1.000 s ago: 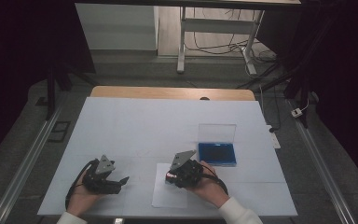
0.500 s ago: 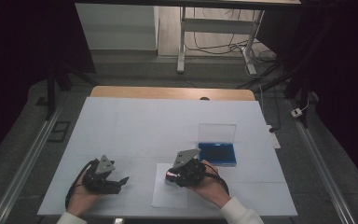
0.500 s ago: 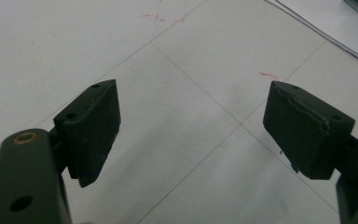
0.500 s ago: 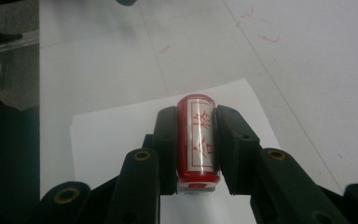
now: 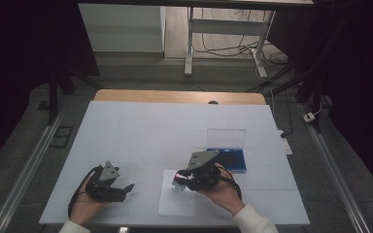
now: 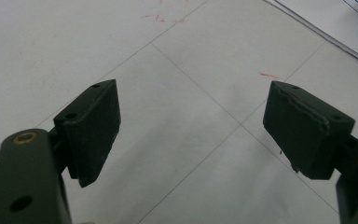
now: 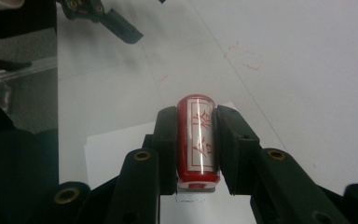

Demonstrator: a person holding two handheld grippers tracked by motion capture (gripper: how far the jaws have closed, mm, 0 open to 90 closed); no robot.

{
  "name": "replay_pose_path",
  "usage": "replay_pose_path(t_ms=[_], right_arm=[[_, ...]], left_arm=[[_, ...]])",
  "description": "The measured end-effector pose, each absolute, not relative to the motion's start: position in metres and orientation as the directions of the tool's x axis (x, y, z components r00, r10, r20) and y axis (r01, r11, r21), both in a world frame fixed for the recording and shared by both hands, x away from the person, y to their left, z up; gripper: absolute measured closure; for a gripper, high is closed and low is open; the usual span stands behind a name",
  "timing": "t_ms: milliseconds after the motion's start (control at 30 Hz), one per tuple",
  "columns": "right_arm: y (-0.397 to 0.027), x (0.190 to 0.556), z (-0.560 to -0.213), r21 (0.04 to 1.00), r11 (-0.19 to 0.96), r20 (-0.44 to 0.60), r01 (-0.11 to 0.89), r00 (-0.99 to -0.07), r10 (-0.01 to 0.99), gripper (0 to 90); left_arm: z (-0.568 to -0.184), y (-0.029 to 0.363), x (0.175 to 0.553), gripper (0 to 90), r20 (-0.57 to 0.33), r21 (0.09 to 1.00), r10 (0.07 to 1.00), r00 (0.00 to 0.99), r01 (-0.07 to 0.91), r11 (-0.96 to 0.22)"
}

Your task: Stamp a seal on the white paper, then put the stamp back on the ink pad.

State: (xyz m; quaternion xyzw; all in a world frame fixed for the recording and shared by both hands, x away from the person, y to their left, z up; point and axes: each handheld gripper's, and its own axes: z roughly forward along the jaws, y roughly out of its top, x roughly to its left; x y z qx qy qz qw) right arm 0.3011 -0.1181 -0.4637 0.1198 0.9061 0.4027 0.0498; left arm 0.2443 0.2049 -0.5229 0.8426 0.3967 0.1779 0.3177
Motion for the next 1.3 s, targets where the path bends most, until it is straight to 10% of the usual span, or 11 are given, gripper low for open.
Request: replay_pose_path(t_ms=[1300], right_arm=[[-0.204,0.344,-0.438,0.801,0.515,-0.022,0.305,-0.845,0.535,69.7]], left_arm=[[-0.523,0.208,0.244,19.1,0.052,0.677,0.784,0.619,0.555,-0.483]])
